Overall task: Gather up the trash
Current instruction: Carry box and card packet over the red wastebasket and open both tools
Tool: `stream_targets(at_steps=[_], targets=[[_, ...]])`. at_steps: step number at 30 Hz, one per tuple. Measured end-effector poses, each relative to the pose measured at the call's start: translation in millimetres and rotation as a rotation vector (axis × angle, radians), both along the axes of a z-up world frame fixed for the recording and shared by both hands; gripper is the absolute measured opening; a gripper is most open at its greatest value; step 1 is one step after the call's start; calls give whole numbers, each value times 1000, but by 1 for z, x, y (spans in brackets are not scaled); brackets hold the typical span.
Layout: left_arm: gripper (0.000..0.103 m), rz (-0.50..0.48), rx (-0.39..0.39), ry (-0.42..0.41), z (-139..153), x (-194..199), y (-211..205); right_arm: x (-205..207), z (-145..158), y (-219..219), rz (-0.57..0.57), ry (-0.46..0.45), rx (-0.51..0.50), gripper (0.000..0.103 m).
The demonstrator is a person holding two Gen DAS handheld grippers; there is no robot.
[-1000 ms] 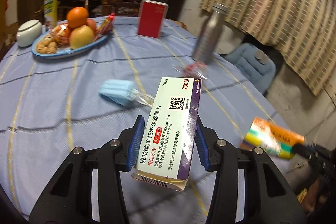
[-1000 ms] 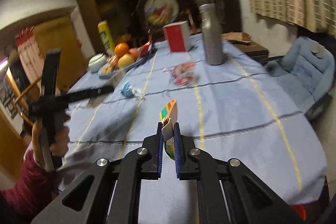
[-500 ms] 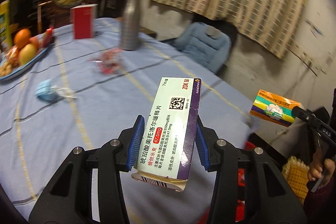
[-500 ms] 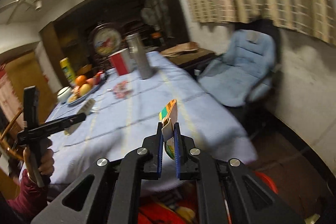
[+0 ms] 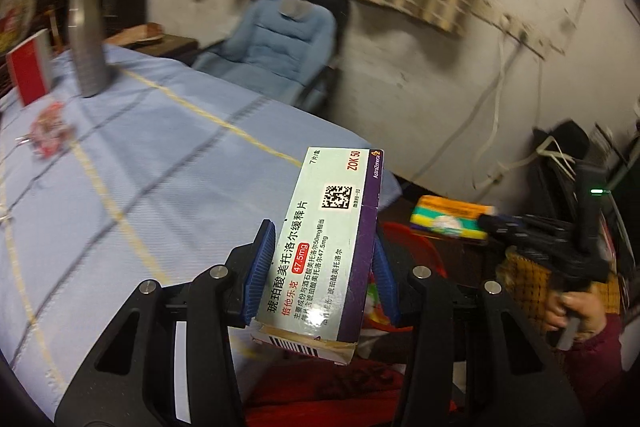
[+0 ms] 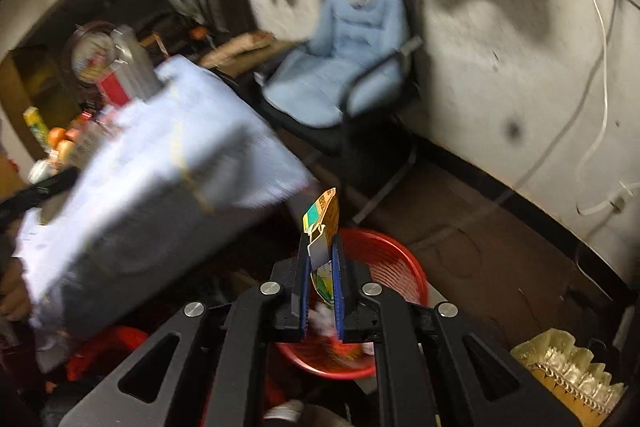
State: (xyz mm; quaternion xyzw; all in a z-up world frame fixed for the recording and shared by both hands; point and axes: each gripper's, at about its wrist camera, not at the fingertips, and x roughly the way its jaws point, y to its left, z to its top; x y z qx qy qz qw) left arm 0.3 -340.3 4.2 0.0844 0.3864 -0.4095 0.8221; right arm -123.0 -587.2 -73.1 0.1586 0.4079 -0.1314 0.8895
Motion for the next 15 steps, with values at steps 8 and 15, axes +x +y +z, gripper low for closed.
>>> stream_targets(at_steps=[8, 15], targets=[[47, -138, 128, 34, -45, -19, -74, -3, -54, -36, -108, 45, 117, 27], [47, -228, 204, 80, -90, -31, -121, -21, -36, -59, -177, -37, 90, 45]])
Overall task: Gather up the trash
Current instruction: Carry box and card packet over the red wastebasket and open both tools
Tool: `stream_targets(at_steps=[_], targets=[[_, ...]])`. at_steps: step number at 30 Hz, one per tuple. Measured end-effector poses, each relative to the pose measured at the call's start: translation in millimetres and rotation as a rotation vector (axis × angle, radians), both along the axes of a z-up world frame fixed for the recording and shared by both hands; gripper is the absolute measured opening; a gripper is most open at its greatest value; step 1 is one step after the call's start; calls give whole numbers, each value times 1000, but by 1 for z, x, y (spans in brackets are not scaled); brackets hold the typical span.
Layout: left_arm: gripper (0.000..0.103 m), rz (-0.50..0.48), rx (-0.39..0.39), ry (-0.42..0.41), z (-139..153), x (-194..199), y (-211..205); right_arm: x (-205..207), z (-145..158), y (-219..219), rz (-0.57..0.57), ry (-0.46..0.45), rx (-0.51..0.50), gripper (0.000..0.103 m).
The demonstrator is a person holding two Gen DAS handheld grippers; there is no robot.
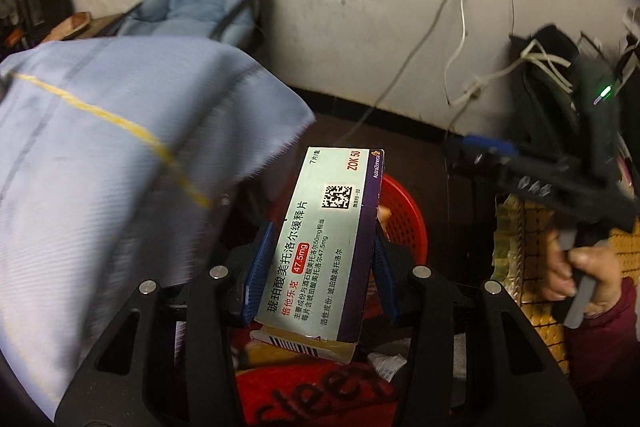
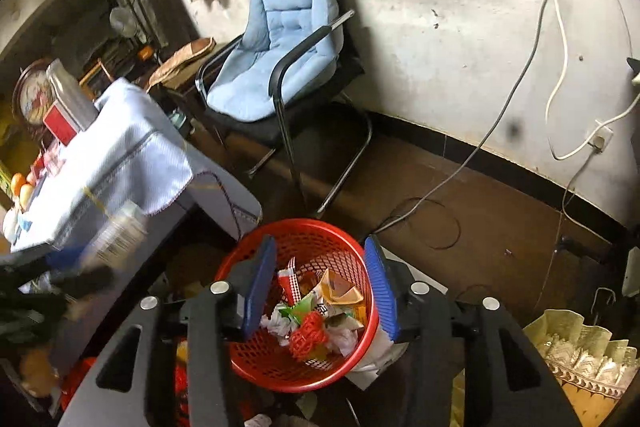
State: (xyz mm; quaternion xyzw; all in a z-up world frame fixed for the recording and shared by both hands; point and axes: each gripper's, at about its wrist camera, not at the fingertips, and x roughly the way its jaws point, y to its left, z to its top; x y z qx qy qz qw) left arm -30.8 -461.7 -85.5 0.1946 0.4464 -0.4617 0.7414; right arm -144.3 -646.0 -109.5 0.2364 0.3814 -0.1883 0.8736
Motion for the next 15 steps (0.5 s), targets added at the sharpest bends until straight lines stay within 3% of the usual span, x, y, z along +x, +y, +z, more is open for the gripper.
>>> stream_targets(at_steps=[9, 13, 15], targets=[[48, -68, 82, 20, -47, -7, -45, -2, -2, 1, 15, 6, -12, 46], [81, -69, 123, -34, -61, -15, -50, -3, -3, -5, 6, 6, 9, 46], [86, -66, 132, -74, -63, -20, -47, -3, -5, -6, 1, 9, 20, 46]])
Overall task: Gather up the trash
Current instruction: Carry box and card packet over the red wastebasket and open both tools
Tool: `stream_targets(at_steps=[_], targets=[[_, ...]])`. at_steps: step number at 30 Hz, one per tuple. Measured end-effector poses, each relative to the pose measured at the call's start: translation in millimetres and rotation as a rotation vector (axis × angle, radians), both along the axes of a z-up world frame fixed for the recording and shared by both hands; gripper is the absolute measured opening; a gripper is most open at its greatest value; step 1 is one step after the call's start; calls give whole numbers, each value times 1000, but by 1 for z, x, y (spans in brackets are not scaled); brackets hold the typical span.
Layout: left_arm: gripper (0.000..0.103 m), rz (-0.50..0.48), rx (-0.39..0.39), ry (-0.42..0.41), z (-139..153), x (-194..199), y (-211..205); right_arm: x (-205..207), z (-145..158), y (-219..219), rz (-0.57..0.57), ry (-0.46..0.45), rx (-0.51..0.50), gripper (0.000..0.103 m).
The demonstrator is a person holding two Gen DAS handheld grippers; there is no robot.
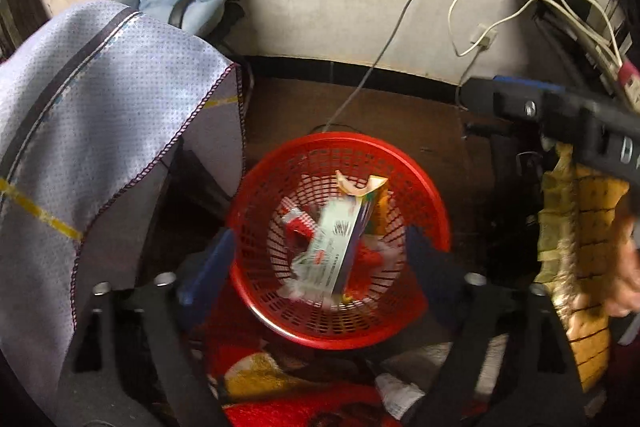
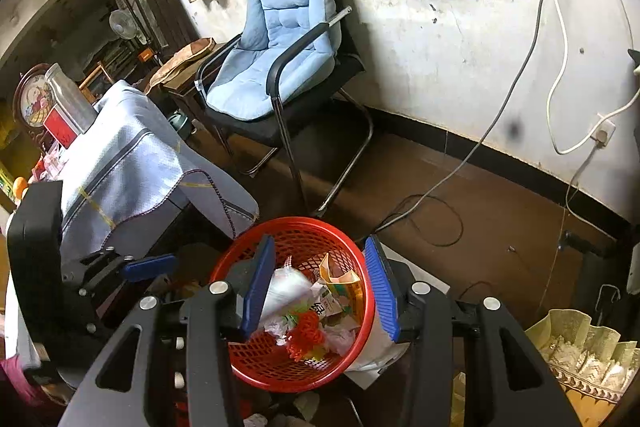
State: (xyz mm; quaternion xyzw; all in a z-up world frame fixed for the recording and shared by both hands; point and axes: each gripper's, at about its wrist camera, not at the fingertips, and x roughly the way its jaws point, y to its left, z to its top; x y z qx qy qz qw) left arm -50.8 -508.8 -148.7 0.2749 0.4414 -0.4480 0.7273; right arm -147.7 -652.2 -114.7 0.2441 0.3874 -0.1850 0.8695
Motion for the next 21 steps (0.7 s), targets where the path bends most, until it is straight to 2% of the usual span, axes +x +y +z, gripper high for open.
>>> stream_targets(at_steps=[5, 8, 12, 21], targets=[[90, 25, 14, -49, -1, -5, 11, 4, -4, 5, 16, 9, 22, 47], [92, 42, 6, -90, 5, -11, 22, 6, 0, 13, 31, 6, 8, 53], [94, 64, -8, -146, 16, -17, 34, 6, 11, 23, 47, -10, -13, 55], [94, 94, -61, -201, 44, -25, 51, -6, 46, 43, 69, -68, -66, 65]])
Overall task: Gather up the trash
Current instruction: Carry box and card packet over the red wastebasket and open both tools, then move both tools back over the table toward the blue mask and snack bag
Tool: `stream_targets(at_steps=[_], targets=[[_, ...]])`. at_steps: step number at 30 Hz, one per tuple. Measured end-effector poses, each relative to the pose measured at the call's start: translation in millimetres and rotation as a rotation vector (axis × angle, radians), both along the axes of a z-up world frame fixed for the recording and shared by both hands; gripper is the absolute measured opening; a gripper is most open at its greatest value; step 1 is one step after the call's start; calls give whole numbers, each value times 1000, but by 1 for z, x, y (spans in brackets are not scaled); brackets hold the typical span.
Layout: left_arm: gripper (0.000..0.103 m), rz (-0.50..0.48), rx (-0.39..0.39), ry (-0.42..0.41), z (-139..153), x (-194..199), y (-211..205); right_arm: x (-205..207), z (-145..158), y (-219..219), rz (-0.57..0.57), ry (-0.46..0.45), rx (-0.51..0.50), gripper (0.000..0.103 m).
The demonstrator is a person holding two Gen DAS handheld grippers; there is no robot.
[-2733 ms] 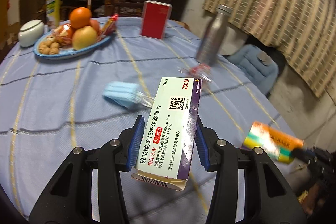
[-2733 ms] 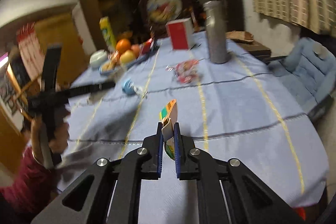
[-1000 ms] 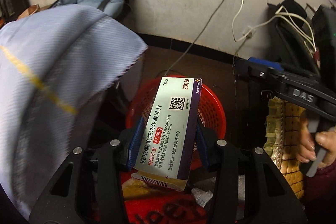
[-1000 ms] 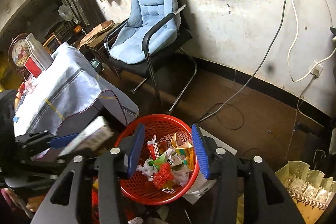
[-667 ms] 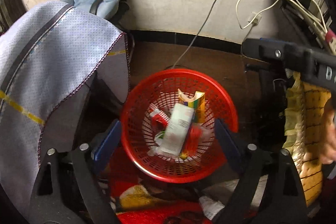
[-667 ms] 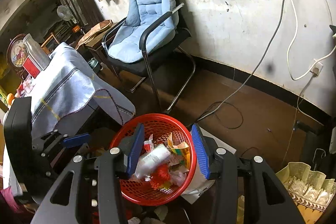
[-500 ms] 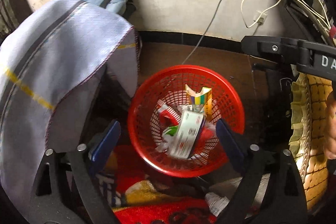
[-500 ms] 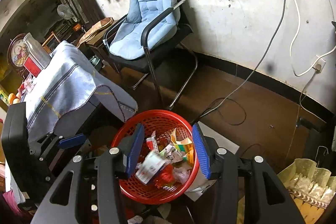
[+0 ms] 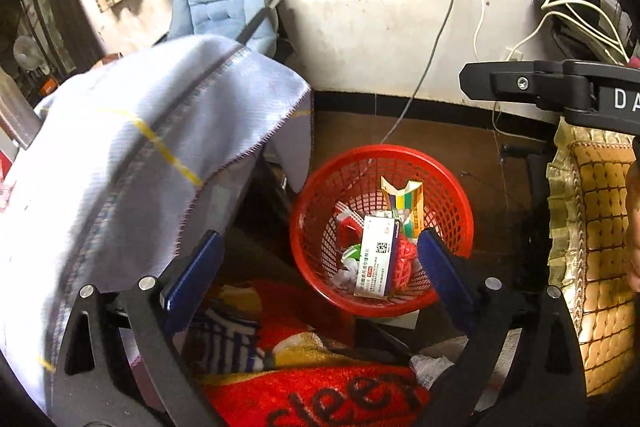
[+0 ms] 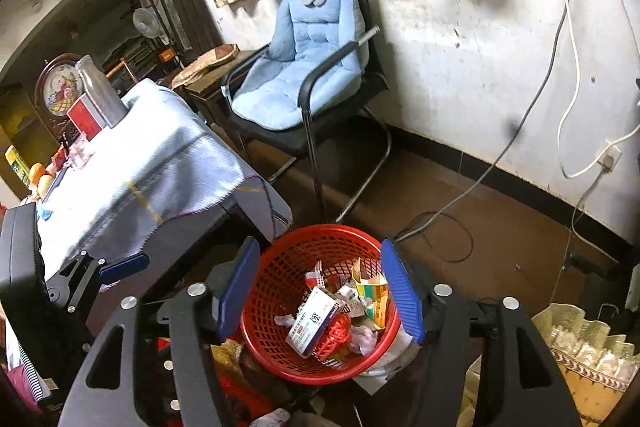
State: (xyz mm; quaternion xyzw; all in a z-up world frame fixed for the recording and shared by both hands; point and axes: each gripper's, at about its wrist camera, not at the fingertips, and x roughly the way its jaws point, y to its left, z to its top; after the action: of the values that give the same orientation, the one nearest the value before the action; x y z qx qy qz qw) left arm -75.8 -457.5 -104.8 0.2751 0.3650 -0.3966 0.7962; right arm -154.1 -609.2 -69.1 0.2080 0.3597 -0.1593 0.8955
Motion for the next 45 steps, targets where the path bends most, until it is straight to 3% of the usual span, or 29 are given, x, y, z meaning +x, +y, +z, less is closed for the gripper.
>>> stream_targets(at_steps=[17, 27, 36, 42, 45], targets=[[96, 110, -111, -126, 59, -4, 55, -17, 49, 39, 54, -85, -65, 75], [96, 282, -128, -201, 94, 40, 123, 15, 61, 75, 152, -85, -69, 79], [96, 617, -109, -191, 122, 160, 250, 81, 70, 135, 310, -65, -74, 81], [97, 902, -156, -90, 104, 254, 359, 126, 78, 190, 424, -51, -110, 84], [97, 1015, -148, -57, 90, 279, 397, 151, 85, 219, 483, -48, -129, 84]])
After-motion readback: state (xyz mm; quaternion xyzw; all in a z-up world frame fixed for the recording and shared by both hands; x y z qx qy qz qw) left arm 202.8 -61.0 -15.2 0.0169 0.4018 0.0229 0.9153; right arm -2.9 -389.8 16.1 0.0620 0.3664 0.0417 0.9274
